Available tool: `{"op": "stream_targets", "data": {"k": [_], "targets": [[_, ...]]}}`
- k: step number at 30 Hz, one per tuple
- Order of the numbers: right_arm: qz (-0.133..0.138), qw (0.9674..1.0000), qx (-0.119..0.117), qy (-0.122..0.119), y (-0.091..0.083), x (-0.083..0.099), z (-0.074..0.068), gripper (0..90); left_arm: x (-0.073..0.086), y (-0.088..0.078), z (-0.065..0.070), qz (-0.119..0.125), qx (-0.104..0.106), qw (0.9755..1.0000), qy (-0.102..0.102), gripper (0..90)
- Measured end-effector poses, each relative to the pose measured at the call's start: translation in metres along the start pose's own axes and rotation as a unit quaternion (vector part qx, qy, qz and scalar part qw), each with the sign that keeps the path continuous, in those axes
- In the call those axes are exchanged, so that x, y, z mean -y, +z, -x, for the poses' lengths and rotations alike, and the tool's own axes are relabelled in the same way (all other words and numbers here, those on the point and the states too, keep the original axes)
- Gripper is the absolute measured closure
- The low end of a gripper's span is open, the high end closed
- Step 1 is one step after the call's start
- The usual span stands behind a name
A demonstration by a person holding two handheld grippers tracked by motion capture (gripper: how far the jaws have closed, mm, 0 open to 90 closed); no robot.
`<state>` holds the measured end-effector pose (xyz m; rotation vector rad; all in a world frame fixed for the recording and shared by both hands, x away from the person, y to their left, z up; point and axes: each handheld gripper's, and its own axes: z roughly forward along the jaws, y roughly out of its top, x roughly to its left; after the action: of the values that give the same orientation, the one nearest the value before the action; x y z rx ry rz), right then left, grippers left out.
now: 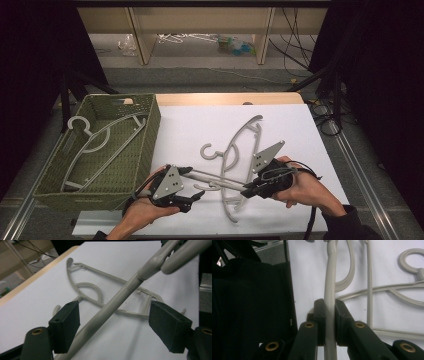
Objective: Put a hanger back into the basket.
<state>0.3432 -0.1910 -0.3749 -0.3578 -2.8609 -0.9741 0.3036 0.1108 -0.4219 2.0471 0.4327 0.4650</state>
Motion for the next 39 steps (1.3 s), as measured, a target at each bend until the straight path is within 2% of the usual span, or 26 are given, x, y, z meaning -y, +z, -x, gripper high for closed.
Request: {"op": "stream_targets", "data": {"k": [3,5,6,7,10,14,17,18,21,22,24,25,26,27,28,29,30,33,34,35,37,39], "targets": [[-0.001,1.0000,-0.004,-0.002,-0.001,0.001,-0.002,82.3,-0.002,0.005,0.000,-0.001,0.008,1.0000,0.004,25.7],[-0.001,1.0000,-0.002,-0.006,-0.002,0.001,-0.002,82.3,-0.005,0.010,-0.001,-0.011,0.022,0.9996,0.015,25.7],[-0.001,1.0000,-0.002,-0.006,-0.002,0.001,-0.002,82.3,-0.005,0.010,-0.001,-0.011,0.022,0.9996,0.015,25.9],[-0.002,1.0000,-0.008,-0.006,-0.003,0.001,-0.003,82.3,-0.006,0.012,-0.002,-0.016,0.034,0.9992,0.015,26.1],[-0.001,0.9999,-0.009,-0.008,-0.003,0.001,-0.003,82.3,-0.005,0.017,-0.002,-0.029,0.041,0.9985,0.023,27.2],[-0.003,0.9999,-0.011,-0.009,-0.003,0.001,-0.004,82.3,-0.005,0.020,-0.003,-0.032,0.049,0.9979,0.026,30.3],[-0.003,0.9998,-0.015,-0.011,-0.004,0.001,-0.004,82.3,-0.005,0.022,-0.004,-0.037,0.056,0.9971,0.037,34.9],[-0.002,0.9998,-0.015,-0.011,-0.004,0.001,-0.005,82.3,-0.006,0.024,-0.004,-0.037,0.063,0.9962,0.048,39.1],[-0.004,0.9998,-0.014,-0.015,-0.005,0.001,-0.005,82.3,-0.008,0.025,-0.005,-0.039,0.067,0.9953,0.057,46.1],[-0.004,0.9998,-0.014,-0.015,-0.005,0.001,-0.005,82.3,-0.009,0.027,-0.005,-0.043,0.073,0.9940,0.068,46.1],[-0.004,0.9997,-0.012,-0.019,-0.005,0.000,-0.005,82.2,-0.009,0.029,-0.004,-0.048,0.080,0.9922,0.083,51.3],[-0.003,0.9996,-0.017,-0.020,-0.006,0.001,-0.006,82.2,-0.010,0.029,-0.004,-0.050,0.081,0.9914,0.090,57.3],[-0.003,0.9996,-0.017,-0.020,-0.006,0.001,-0.006,82.2,-0.010,0.030,-0.004,-0.050,0.083,0.9907,0.095,57.3],[-0.001,0.9996,-0.016,-0.023,-0.005,0.001,-0.005,82.1,-0.012,0.030,-0.004,-0.049,0.088,0.9897,0.102,64.8],[0.000,0.9995,-0.017,-0.026,-0.005,0.001,-0.006,82.1,-0.012,0.030,-0.004,-0.049,0.088,0.9897,0.102,68.9],[0.000,0.9995,-0.017,-0.026,-0.005,0.001,-0.006,82.1,-0.012,0.030,-0.004,-0.046,0.091,0.9899,0.098,68.9],[0.002,0.9995,-0.019,-0.026,-0.006,0.000,-0.007,81.9,-0.014,0.028,-0.004,-0.049,0.096,0.9890,0.102,71.3],[0.007,0.9993,-0.021,-0.031,-0.007,0.001,-0.006,81.5,-0.015,0.026,-0.004,-0.050,0.103,0.9884,0.100,72.6],[0.011,0.9992,-0.020,-0.033,-0.008,0.001,-0.006,81.4,-0.016,0.025,-0.003,-0.048,0.111,0.9883,0.094,73.1],[0.011,0.9991,-0.023,-0.034,-0.008,0.001,-0.006,81.2,-0.018,0.024,-0.003,-0.054,0.116,0.9872,0.095,73.4],[0.013,0.9990,-0.025,-0.034,-0.009,0.001,-0.005,80.9,-0.018,0.023,-0.002,-0.056,0.118,0.9874,0.089,74.2],[0.021,0.9988,-0.027,-0.034,-0.009,0.003,-0.003,79.6,-0.021,0.020,-0.001,-0.063,0.131,0.9869,0.071,75.0]]}}
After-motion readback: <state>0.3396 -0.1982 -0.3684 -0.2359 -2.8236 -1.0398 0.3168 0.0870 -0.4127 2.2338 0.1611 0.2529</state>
